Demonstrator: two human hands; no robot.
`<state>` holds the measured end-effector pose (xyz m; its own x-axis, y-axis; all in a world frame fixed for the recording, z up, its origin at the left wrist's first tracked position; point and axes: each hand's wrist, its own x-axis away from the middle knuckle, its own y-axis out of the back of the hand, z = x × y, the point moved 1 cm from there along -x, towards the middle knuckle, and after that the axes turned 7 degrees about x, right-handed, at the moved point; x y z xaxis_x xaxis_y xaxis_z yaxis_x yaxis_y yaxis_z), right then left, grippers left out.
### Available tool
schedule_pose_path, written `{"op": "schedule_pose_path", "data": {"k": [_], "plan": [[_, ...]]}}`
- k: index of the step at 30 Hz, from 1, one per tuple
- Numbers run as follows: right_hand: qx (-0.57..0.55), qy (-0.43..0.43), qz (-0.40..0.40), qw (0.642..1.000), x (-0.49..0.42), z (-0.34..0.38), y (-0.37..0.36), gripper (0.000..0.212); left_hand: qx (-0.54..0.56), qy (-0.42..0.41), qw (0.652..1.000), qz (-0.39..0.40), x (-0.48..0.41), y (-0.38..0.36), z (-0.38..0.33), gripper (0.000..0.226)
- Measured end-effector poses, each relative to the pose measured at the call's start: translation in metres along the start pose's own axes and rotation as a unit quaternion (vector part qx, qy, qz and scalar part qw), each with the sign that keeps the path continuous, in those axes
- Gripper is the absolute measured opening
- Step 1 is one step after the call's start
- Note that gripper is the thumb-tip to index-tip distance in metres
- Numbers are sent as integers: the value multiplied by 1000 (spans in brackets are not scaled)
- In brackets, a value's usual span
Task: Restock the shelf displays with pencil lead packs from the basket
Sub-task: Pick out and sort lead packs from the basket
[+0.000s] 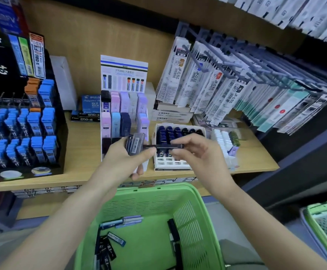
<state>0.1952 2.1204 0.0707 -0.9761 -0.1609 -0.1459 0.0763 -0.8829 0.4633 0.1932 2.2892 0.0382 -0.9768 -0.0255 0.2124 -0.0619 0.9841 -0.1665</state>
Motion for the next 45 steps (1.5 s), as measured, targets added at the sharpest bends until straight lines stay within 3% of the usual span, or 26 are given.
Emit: {"op": "schedule_pose_path", "data": {"k": [5,8,16,20,24,27,32,45], "plan": [[41,40,-45,997,5,-17,2,41,64,56,996,2,-10,-11,10,15],[26,9,-41,999,6,-28,4,38,83,54,995,-7,-16,-15,12,15],[-115,-110,1,987,10,-56,8,30,-20,-39,999,-24,-23,-32,22,20],[-143,-162,-48,975,5,-71,16,16,-68,-54,996,-3,-25,-43,31,18],[-97,-124,-160,975,-6,-84,45,12,-91,-38,995,13,-29,-50,40,12],[24,-92,-213,972,-13,-95,63,14,-98,-33,994,18,-31,-54,43,11],[168,-79,-169,968,-23,-112,69,10,-97,-12,995,22,-34,-57,47,14],[271,-38,-82,958,-40,-120,60,15,-105,2,994,19,-29,-54,41,14]]}}
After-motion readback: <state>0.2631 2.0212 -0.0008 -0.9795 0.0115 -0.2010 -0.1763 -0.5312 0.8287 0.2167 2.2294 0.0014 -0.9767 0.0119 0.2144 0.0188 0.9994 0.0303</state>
